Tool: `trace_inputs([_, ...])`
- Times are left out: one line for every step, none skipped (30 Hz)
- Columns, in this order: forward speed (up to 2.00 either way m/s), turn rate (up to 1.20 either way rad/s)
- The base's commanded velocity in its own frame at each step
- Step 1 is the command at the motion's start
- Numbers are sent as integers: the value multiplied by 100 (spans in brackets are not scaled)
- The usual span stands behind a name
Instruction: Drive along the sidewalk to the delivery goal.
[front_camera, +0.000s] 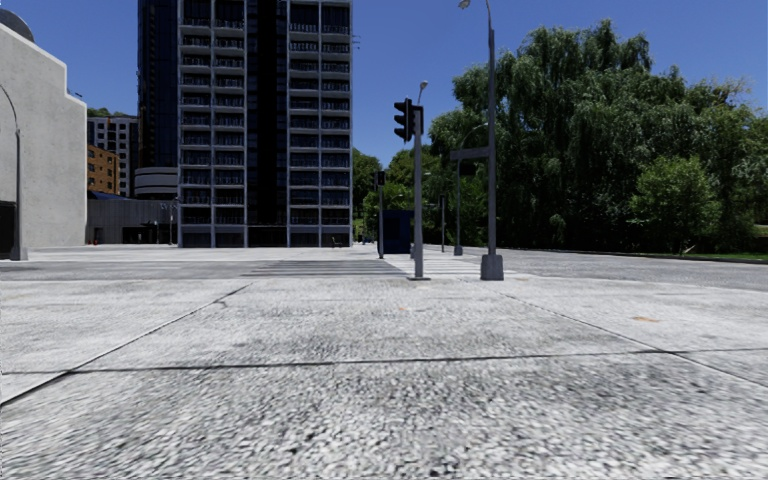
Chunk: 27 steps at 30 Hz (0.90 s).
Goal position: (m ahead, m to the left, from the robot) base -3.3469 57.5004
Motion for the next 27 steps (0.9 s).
trace_inputs([147,74])
trace_inputs([147,74])
trace_inputs([147,104])
trace_inputs([147,104])
trace_inputs([147,108])
trace_inputs([147,109])
trace_inputs([147,110])
trace_inputs([147,110])
trace_inputs([147,110])
trace_inputs([147,110])
trace_inputs([147,110])
trace_inputs([147,110])
trace_inputs([147,106])
trace_inputs([147,34])
trace_inputs([147,14])
trace_inputs([147,7])
trace_inputs([147,7])
trace_inputs([147,3])
trace_inputs([147,0])
trace_inputs([147,0])
trace_inputs([147,0])
trace_inputs([147,0])
trace_inputs([147,0])
trace_inputs([147,0])
trace_inputs([147,0])
trace_inputs([147,0])
trace_inputs([147,0])
